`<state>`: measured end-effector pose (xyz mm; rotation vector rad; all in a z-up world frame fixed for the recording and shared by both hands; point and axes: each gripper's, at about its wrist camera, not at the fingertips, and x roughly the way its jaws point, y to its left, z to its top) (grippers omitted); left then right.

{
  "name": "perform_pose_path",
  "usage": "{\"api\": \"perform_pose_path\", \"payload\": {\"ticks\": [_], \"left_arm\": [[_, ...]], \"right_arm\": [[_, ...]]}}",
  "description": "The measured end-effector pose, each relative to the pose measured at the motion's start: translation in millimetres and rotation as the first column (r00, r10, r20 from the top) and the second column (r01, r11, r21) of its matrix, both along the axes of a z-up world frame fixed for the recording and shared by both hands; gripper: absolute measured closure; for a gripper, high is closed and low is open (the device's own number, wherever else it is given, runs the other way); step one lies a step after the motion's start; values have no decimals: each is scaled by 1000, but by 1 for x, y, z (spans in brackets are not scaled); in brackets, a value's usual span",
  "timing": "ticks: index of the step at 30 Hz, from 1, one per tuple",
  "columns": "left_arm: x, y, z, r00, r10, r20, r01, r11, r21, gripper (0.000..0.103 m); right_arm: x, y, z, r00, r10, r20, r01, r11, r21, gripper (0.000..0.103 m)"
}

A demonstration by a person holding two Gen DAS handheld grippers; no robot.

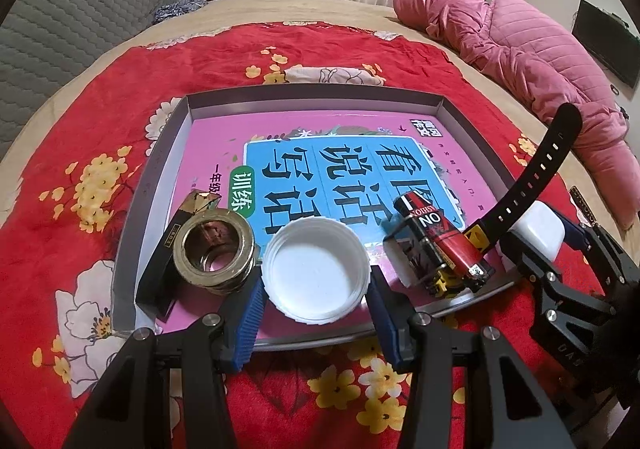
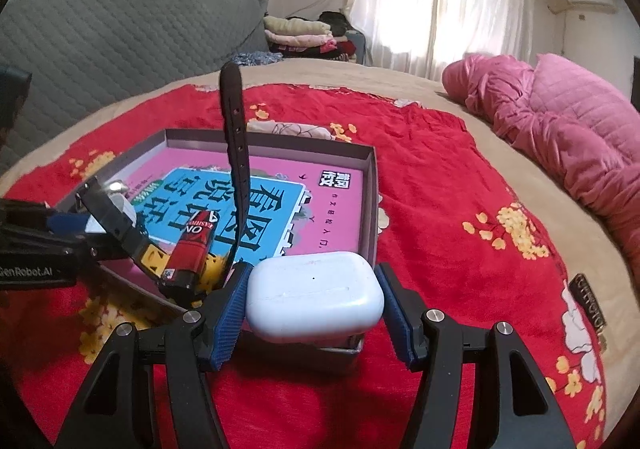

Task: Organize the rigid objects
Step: 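Carry earbud case into box with right tool while left lowers cap inside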

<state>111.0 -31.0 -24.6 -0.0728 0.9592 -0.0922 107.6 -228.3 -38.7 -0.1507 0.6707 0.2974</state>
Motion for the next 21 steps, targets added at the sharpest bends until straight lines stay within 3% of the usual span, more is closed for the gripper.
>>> {"api": "perform_pose_path", "payload": {"ticks": [13,21], "left_arm": [[-1,1,-1,1000,1,-2,-1,1000,-7,53],[-1,0,0,1000,-3,0,3,1000,-6,53]], "right_arm": [[-6,12,-1,999,14,49,-11,998,-69,39],[-4,9,-1,999,13,41,-11,999,-50,35]]}}
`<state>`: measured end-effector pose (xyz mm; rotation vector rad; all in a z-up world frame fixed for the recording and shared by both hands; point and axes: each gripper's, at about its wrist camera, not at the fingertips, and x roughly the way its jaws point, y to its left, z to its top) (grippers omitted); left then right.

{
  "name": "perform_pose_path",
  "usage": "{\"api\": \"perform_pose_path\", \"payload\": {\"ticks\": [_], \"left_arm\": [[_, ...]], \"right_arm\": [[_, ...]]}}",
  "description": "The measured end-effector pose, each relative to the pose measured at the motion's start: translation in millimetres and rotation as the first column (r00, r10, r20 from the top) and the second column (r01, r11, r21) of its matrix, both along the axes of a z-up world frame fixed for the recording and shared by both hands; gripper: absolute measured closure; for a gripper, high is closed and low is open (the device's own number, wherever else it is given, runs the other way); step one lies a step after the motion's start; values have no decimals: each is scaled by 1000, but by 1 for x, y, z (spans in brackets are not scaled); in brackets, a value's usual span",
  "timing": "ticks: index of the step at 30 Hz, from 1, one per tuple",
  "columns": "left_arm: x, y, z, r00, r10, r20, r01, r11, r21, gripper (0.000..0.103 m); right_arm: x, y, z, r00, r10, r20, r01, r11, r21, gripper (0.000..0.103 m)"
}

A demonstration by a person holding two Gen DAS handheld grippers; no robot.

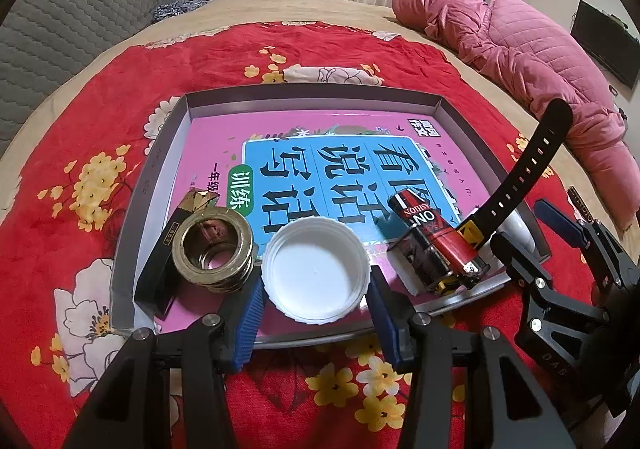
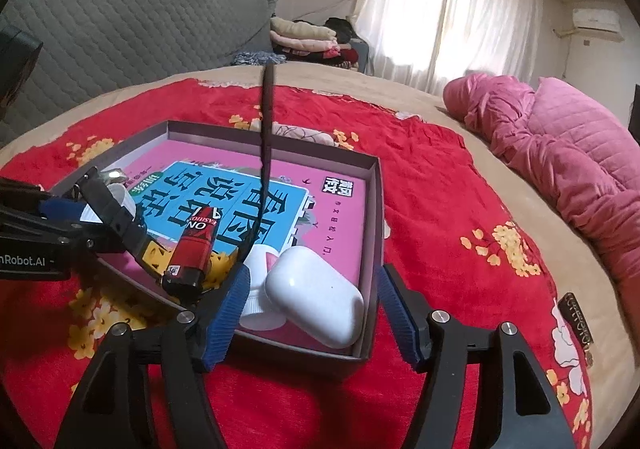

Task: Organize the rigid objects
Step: 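Carry earbud case into box with right tool while left lowers cap inside, then open both tools releasing case and cap, then withdraw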

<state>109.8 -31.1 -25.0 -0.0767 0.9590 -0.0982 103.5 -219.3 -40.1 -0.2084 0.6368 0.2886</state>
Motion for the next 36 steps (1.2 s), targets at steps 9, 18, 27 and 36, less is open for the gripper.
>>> {"api": "perform_pose_path", "payload": {"ticks": [9,18,27,36], "left_arm": [[0,0,-1,1000,5,-4,-5,1000,-2,53],[1,2,0,1000,17,-6,-17,1000,10,53],[-4,4,2,1000,22,2,-22,1000,4,53],[-16,7,10,1000,21,19,-21,1000,-4,50]], "right_arm": [[0,0,0,1000,1,2,-1,1000,2,34],[-1,-1,1,1000,4,3,-4,1000,4,30],[-4,-1,4,1000,3,23,-3,1000,15,30],[-18,-3,16,998,-2,67,0,1000,27,29]]}}
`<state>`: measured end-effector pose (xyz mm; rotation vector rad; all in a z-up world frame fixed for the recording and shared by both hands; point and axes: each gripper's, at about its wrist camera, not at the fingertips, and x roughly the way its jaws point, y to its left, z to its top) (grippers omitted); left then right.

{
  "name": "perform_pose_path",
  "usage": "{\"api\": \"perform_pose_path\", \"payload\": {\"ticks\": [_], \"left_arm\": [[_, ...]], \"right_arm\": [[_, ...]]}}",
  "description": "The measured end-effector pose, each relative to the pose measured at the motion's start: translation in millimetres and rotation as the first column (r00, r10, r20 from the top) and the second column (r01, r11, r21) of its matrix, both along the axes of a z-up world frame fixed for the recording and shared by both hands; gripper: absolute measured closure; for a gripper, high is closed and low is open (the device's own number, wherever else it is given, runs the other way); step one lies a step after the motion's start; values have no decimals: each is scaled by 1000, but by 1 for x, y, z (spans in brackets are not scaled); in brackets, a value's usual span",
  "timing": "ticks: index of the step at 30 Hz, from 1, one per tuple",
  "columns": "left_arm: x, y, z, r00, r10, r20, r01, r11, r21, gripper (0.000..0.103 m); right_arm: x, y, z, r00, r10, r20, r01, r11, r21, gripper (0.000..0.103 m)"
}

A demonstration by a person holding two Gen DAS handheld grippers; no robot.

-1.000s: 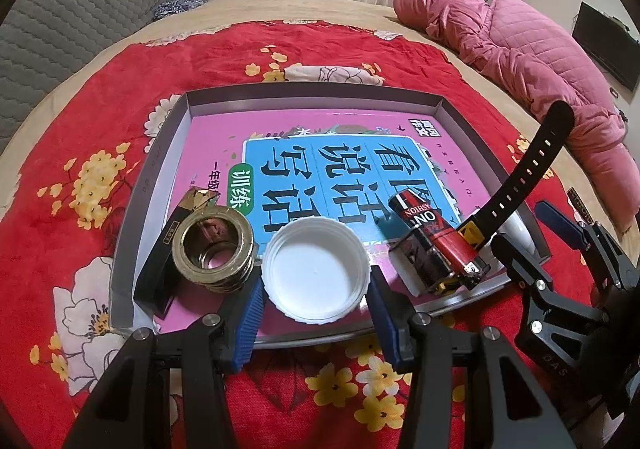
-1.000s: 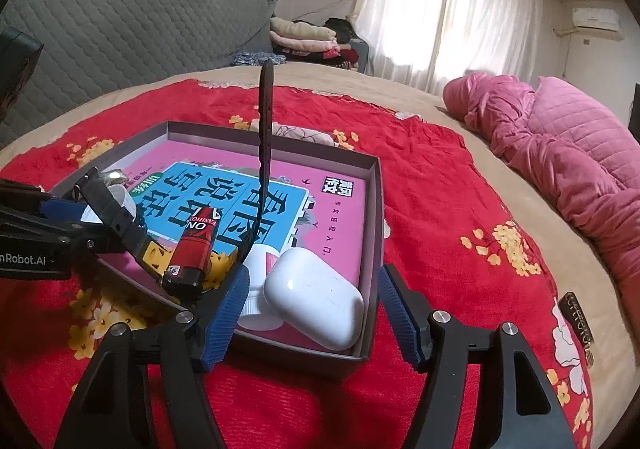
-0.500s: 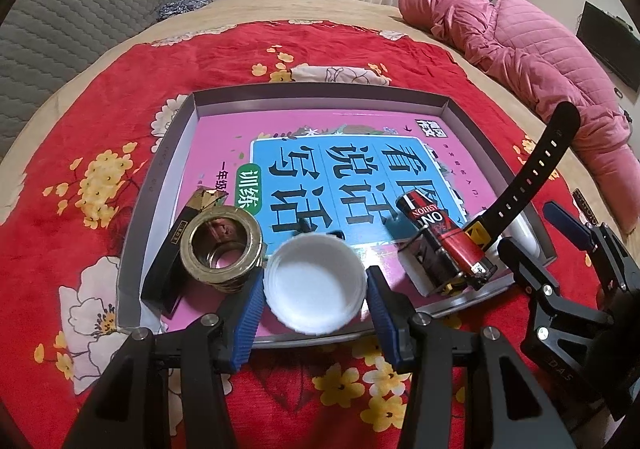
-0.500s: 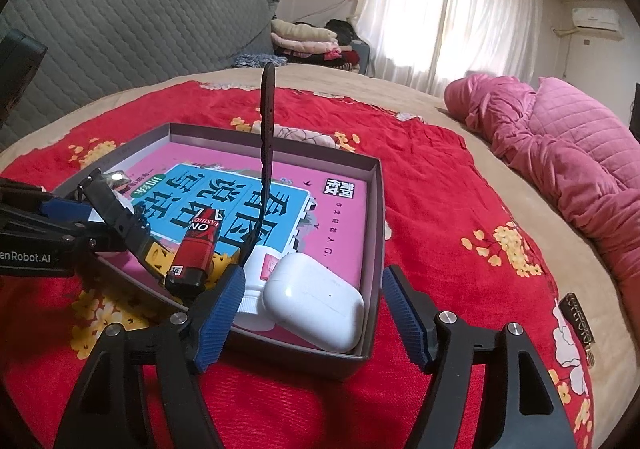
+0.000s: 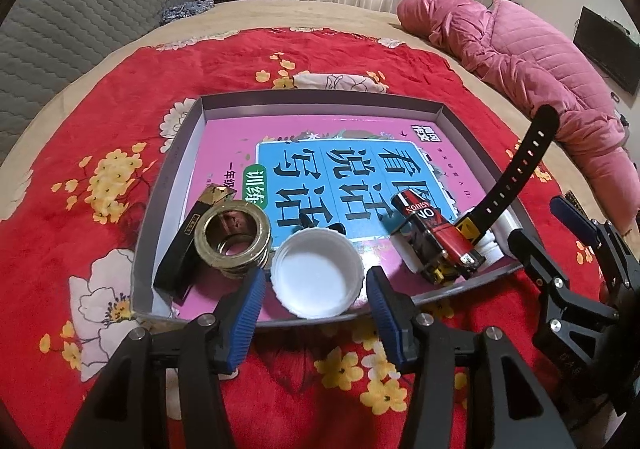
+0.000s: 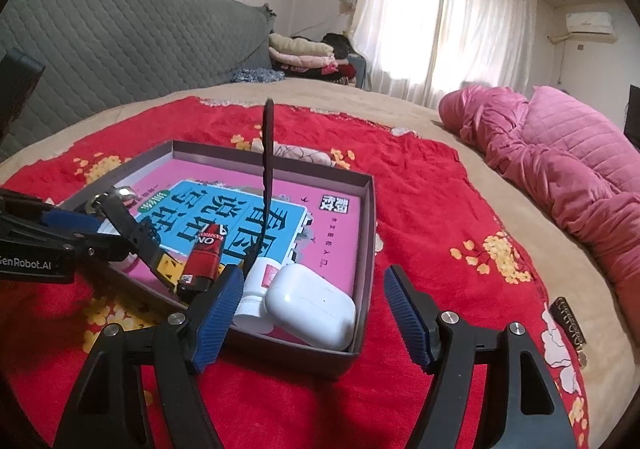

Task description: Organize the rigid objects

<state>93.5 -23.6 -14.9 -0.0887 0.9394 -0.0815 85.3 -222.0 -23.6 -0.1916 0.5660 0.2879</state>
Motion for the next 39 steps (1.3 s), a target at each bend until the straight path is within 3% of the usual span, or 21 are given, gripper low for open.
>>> {"api": "perform_pose_path", "payload": {"ticks": [7,11,16,21,36,39], "left_arm": [[-14,4,10,1000,5,21,-5,1000,-10,49],[-22,6,14,1000,8,22,-8,1000,-3,36],[-36,10,19,1000,15,26,-15,1000,4,36],[-46,11,24,999,30,34,-31,999,11,36],[-71,7,32,998,57,35,-58,998,12,36],[-76,10,32,996,81,26,-82,997,15,36]], "right_arm": [[-14,-3,10,1000,-21,-23,22,999,41,28],[-23,-4,19,999,-32,-38,35,996,77,28],[-29,-8,30,995,-63,-80,74,987,145,28],[-41,0,35,994,-83,-73,90,991,102,28],[-70,7,39,979,-121,-167,138,986,94,28],[-83,11,43,980,-132,-149,145,986,84,28]]}}
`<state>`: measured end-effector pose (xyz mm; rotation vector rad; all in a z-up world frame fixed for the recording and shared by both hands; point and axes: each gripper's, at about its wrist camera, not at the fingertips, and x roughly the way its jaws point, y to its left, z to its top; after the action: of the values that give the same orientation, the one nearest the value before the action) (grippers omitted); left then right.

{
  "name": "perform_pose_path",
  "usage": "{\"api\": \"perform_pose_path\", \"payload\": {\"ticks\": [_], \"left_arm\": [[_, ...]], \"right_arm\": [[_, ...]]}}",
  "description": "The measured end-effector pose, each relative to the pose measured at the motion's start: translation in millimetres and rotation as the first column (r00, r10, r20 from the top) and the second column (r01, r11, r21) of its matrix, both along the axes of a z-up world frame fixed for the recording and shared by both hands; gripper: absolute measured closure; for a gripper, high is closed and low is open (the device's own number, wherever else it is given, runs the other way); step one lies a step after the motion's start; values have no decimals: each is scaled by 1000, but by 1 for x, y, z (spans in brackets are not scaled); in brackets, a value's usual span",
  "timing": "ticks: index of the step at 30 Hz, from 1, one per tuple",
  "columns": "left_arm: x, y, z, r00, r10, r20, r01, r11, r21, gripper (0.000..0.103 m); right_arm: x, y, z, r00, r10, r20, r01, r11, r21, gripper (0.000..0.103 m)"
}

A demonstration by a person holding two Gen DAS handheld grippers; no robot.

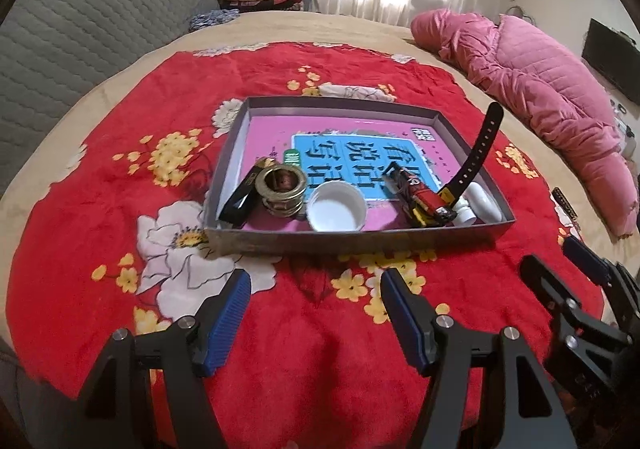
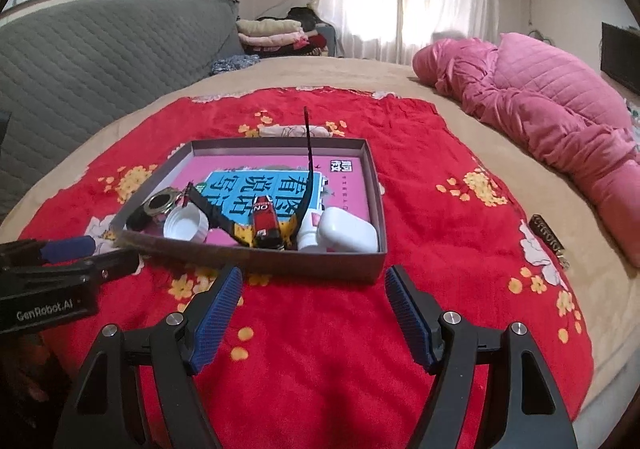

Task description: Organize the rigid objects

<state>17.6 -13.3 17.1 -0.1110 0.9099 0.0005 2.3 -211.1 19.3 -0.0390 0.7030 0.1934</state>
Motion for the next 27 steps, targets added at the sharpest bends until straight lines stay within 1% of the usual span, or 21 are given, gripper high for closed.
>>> {"api": "perform_pose_path", "payload": {"ticks": [3,6,10,13,15,18,24,27], "left_arm": [[-5,4,1,1000,15,-2,-15,1000,-18,36],[-10,5,6,1000,14,7,-14,1000,-19,36],[-16,5,12,1000,17,9,-17,999,-27,36],[-21,6,18,1000,20,20,-19,1000,-21,36],[-23,6,20,1000,17,23,-17,1000,-24,36],[-26,4,21,1000,11,25,-11,1000,-11,36],[-24,1,18,999,4,33,-4,1000,4,36],[-22,3,12,1000,5,26,-5,1000,3,36]], "right_arm": [[-11,3,7,999,13,30,-12,1000,-6,28],[-19,5,14,998,21,53,-21,1000,-7,28],[-24,8,21,998,16,60,-16,1000,10,28],[-24,7,26,1000,-6,29,3,997,80,27],[-25,7,29,999,-21,25,18,994,106,27],[-29,14,30,999,-9,40,5,996,92,27],[-30,24,21,998,22,55,-25,998,51,27],[-26,24,12,999,14,29,-16,998,54,27]]}}
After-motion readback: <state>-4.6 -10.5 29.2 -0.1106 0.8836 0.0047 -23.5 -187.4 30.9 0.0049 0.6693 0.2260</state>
